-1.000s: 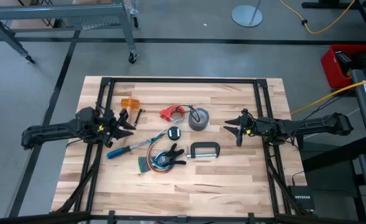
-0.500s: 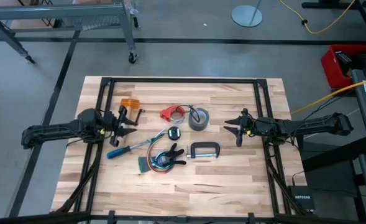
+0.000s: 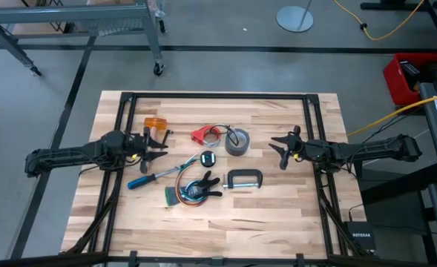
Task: Coil cords
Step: Return to Home Position
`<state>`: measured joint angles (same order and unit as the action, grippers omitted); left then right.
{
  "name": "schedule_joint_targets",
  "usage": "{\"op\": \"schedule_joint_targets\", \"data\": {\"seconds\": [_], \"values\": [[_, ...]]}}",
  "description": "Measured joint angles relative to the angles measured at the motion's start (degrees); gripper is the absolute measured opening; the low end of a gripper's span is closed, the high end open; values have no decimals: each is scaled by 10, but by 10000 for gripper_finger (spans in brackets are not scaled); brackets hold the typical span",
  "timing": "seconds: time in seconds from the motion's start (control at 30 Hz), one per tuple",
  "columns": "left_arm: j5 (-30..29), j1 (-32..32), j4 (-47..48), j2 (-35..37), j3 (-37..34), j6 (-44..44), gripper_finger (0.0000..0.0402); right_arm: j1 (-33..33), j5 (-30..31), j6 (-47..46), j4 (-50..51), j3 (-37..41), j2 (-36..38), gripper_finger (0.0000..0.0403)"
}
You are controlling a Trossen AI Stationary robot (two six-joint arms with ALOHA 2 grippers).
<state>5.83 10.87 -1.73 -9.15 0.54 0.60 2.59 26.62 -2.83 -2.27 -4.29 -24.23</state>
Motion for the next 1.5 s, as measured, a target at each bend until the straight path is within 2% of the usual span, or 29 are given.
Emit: {"op": "schedule_joint_targets", "data": {"seconds": [0.33,1.13,1.5], "values": [[-50,0,10,-1,0,87,107,0,-13,-10,58,0,0,129],[-50,0,11,-1,0,69,107,0,-22,-13,54,0,0,129],[-50,0,11,-1,0,69,107,0,-33,-14,56,0,38,129]]}}
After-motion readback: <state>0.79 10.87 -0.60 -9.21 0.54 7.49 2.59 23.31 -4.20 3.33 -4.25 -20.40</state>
